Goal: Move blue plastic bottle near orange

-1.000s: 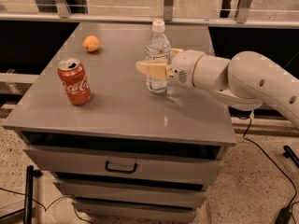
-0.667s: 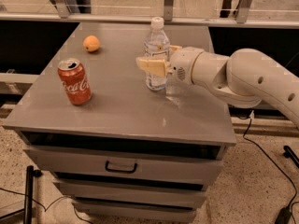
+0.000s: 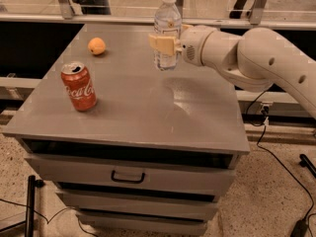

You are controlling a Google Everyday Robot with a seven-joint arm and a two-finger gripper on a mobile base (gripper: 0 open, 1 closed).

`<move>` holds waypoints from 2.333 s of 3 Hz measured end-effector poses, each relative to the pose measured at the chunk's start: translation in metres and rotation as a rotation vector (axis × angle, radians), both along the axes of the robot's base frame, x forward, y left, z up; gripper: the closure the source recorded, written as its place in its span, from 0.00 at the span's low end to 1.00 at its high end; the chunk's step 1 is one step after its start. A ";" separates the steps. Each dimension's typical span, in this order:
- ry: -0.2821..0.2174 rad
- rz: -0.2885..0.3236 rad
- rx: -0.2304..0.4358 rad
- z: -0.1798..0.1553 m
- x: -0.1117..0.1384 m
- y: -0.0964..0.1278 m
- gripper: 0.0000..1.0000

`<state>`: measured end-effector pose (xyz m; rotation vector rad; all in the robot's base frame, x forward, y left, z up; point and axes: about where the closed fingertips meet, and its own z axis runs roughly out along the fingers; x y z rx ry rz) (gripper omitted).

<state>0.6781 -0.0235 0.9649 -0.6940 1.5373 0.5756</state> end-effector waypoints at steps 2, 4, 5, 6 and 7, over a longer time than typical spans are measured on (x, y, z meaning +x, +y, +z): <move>-0.016 0.031 -0.028 0.021 0.061 0.027 1.00; 0.032 0.123 0.011 0.019 0.109 0.093 1.00; 0.020 0.133 0.026 0.017 0.117 0.109 1.00; 0.018 0.146 0.042 0.011 0.124 0.124 1.00; 0.033 0.174 0.052 0.002 0.131 0.142 1.00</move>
Offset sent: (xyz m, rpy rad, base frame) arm 0.1067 0.0549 0.0283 -0.0429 -0.0021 0.0753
